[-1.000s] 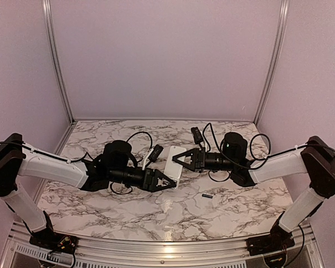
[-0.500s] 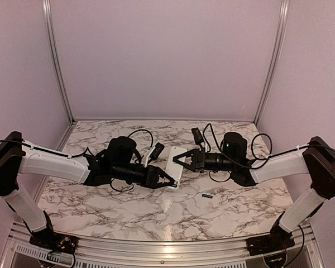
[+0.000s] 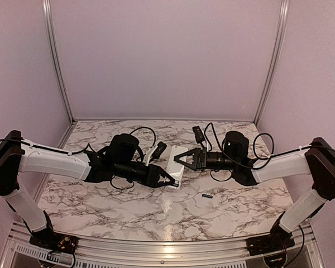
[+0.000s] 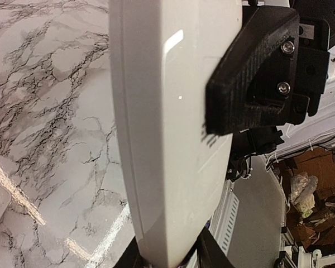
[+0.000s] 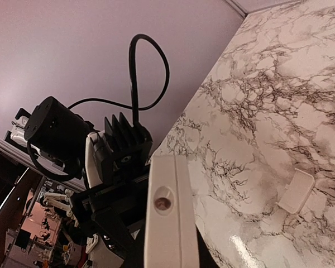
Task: Load the batteries into the remote control
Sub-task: Press the battery in the battery compartment, then pick up the battery from the center of the board.
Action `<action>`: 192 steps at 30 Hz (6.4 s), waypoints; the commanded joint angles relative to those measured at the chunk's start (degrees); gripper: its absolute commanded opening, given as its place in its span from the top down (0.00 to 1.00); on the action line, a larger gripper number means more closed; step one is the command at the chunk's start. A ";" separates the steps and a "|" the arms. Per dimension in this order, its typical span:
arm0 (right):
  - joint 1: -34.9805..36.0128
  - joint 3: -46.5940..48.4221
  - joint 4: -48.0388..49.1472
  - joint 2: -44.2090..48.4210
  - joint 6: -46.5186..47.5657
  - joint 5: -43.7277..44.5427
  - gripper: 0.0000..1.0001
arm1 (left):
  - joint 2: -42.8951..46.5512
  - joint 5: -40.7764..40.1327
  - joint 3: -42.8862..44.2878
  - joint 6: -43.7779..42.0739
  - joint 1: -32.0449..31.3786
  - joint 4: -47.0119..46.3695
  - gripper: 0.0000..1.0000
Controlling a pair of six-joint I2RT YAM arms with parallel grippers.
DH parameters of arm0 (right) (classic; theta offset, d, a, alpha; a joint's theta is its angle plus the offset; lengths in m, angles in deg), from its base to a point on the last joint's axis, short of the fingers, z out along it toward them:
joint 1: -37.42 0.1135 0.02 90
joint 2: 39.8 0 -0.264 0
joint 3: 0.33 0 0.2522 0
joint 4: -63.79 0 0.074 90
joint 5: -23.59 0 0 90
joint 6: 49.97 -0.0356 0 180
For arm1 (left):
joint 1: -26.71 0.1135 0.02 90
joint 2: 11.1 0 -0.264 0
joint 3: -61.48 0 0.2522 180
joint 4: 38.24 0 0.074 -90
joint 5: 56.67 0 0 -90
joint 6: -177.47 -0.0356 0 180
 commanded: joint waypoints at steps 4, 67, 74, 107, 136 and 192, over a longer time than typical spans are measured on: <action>0.33 1.67 1.37 1.36 -1.51 1.26 1.00 | -1.44 -3.71 1.52 -4.21 -0.04 4.64 0.64; 2.62 -4.73 -4.03 7.08 -17.55 10.09 1.00 | 9.51 -53.83 -4.67 -78.15 -25.12 1.05 0.42; 4.42 -6.22 -1.40 6.39 -22.08 11.17 1.00 | 8.88 -53.26 -3.97 -79.58 -25.17 2.18 0.50; 6.13 -9.14 4.79 4.17 -31.50 10.43 1.00 | 5.75 -52.76 -2.44 -83.77 -26.21 8.32 0.67; -1.53 -12.71 7.34 4.60 -27.06 8.43 1.00 | 10.21 -45.58 1.41 -75.26 -24.61 9.54 0.30; -45.07 -14.22 -30.55 33.33 13.00 0.45 1.00 | -49.53 -15.16 67.02 -69.61 -10.50 44.10 0.63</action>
